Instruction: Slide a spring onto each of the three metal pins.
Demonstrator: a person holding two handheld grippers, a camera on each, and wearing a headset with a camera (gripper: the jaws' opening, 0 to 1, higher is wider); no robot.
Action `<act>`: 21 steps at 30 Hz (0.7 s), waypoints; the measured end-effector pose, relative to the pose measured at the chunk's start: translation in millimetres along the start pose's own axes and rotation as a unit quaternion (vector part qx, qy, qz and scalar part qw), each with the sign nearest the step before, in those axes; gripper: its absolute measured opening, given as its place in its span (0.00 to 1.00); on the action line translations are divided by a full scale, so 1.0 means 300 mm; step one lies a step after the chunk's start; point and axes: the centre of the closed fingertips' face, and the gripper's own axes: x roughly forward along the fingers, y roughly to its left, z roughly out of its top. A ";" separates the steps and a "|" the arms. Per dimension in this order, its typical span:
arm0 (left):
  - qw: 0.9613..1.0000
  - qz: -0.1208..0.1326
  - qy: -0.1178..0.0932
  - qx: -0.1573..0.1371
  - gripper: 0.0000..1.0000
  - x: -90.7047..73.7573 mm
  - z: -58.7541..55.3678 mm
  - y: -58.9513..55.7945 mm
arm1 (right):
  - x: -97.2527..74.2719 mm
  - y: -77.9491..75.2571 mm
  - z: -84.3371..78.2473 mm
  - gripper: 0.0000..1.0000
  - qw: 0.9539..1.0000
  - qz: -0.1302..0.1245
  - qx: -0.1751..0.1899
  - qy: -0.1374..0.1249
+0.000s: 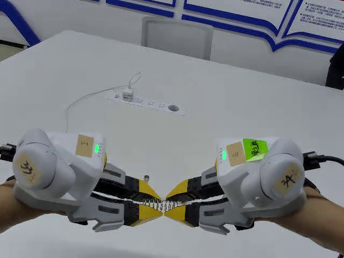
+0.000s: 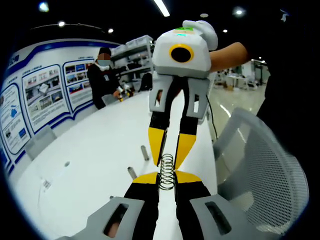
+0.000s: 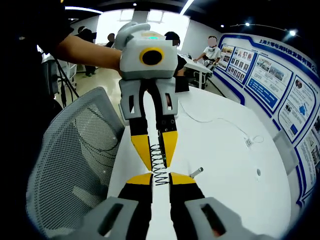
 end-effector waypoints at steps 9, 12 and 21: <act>1.000 0.001 -0.013 -0.010 0.10 -0.025 0.010 0.003 | 0.000 -0.008 -0.003 0.10 0.999 0.006 0.033 -0.026; 1.000 -0.002 -0.011 -0.008 0.10 -0.024 0.009 -0.001 | -0.003 -0.003 0.002 0.10 0.999 0.014 0.034 -0.035; 1.000 -0.006 0.007 -0.001 0.10 -0.015 -0.013 -0.009 | -0.035 0.002 0.046 0.10 0.994 0.044 0.062 -0.076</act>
